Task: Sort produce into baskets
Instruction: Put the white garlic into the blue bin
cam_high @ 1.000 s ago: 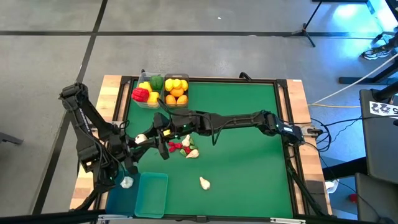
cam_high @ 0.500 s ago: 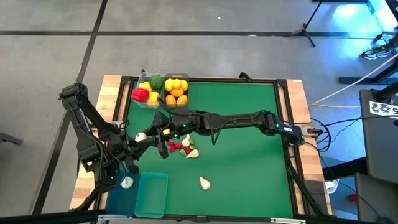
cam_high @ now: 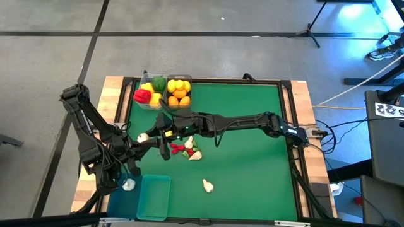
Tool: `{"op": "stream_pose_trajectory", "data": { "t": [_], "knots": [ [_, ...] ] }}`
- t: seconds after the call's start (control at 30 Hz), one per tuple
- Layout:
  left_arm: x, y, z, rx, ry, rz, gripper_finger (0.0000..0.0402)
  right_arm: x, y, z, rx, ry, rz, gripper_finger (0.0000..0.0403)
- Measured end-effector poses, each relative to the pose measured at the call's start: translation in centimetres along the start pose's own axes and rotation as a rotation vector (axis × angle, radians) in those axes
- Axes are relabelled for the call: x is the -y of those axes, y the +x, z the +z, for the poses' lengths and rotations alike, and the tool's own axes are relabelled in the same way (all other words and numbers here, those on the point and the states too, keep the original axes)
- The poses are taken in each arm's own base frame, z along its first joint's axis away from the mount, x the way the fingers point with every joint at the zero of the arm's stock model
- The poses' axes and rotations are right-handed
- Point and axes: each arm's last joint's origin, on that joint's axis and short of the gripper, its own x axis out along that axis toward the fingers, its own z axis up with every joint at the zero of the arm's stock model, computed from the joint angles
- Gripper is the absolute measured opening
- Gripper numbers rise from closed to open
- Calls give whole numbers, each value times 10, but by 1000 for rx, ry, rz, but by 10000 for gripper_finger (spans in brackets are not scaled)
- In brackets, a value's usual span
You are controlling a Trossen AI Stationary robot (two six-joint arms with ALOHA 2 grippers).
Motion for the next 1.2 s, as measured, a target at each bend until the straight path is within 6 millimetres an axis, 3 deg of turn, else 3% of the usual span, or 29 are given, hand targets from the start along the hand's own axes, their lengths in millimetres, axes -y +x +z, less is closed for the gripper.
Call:
{"op": "stream_pose_trajectory", "data": {
  "t": [0.13,0.47,0.67,0.83,0.93,1.1,1.2],
  "knots": [
    [0,0,0,-2,-3,0,31,0,0,-1,-10,-13,15,169],
    [0,0,0,5,-11,0,39,-3,0,-1,-12,-41,36,325],
    [0,-4,0,-3,-13,-17,39,-3,-2,2,-9,-83,33,343],
    [1,-15,-1,-54,-26,-65,40,-2,-18,20,-43,-139,-2,344],
    [2,-25,-5,-202,-21,-103,40,1,-30,30,-73,-167,-29,344],
    [0,-47,-18,-798,44,-147,40,-2,-51,46,-139,-212,-58,344],
    [-1,-56,-23,-1070,8,-111,40,-4,-60,51,-171,-223,-67,344]
  ]
}}
